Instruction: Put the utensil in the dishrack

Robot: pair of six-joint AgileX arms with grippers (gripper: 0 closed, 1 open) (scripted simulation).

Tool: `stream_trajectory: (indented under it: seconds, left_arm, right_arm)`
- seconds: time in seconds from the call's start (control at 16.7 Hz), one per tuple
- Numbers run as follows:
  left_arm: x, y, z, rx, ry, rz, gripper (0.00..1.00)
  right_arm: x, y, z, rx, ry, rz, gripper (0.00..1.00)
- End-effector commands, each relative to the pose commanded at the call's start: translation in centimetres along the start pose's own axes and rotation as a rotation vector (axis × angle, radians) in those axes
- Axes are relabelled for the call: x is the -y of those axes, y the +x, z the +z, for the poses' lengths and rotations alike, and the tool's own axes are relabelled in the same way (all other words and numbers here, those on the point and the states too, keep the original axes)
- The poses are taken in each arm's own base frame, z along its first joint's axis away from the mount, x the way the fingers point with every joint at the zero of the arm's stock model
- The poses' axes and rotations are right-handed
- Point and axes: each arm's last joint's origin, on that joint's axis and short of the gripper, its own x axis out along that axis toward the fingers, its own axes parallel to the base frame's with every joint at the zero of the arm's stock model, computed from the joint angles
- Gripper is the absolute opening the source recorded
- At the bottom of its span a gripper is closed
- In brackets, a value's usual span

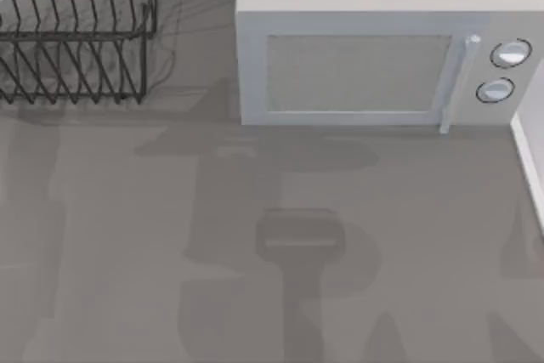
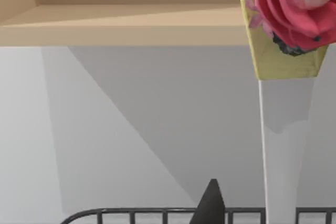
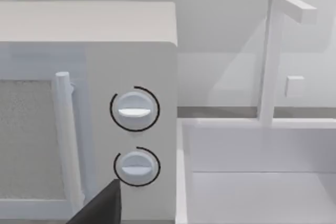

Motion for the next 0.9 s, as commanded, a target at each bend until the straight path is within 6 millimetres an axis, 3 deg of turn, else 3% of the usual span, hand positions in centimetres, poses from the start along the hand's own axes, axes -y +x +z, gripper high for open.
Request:
stream_trajectory:
  seconds: [0.24, 0.54, 0.9]
  left_arm:
    - [0.6, 1.0, -3.9, -0.015, -0.004, 0.0, 0.0]
    - [0.6, 1.0, -4.1, -0.016, -0.004, 0.0, 0.0]
    - [0.6, 1.0, -4.1, -0.016, -0.004, 0.0, 0.45]
  right_arm:
    - [0.0, 0.0, 0.0, 0.0, 0.0, 0.0, 1.0]
    - [0.0, 0.0, 0.0, 0.0, 0.0, 0.0, 1.0]
    - [0.0, 0.0, 0.0, 0.0, 0.0, 0.0, 1.0]
